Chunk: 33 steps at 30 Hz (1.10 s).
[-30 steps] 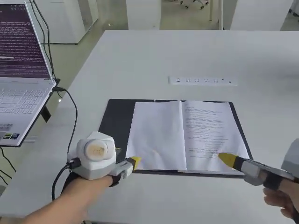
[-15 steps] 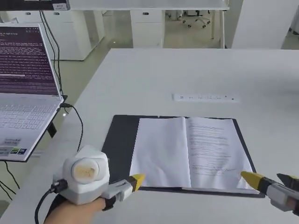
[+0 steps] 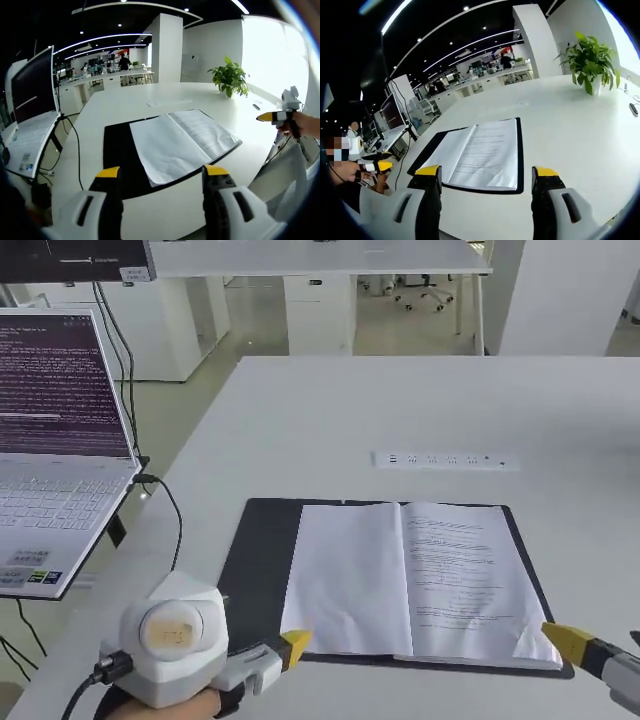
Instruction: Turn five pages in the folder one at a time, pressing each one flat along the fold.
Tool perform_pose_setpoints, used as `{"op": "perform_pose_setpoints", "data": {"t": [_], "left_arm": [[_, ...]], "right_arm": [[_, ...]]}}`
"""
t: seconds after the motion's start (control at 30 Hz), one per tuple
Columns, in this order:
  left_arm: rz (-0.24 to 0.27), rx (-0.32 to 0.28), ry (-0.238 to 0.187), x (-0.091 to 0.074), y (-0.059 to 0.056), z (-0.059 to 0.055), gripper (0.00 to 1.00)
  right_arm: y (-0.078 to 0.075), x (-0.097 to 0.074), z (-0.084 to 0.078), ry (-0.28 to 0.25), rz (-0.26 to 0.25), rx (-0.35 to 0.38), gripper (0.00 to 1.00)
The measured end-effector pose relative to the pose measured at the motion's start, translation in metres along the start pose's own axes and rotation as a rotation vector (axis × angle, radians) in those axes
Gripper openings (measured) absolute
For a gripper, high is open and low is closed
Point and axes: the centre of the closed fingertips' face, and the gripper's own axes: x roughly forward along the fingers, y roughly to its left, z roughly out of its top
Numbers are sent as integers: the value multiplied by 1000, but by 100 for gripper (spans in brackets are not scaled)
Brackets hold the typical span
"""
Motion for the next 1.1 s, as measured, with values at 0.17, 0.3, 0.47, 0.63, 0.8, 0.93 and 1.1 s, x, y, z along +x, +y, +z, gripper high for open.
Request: {"op": "perform_pose_setpoints", "data": {"t": [0.17,0.3,0.47,0.63,0.8,0.93,1.1], "left_arm": [[1,16,-7,-3,-2,6,66],[3,13,-13,-2,-2,8,70],[-4,13,-6,4,-8,8,74],[-21,20,11,14,-15,5,78],[-43,29,24,24,-25,6,80],[-70,41,35,36,-37,6,83],[-105,67,56,52,-52,4,85]], "right_arm": [[-2,2,-1,4,0,-15,75],[-4,3,-2,6,-2,-10,77],[-6,4,-7,15,-6,-14,79],[-7,5,-13,27,-6,-16,80],[-6,7,-16,33,0,-12,81],[-6,8,-18,36,3,-9,81],[-5,9,-19,34,4,-5,80]]}}
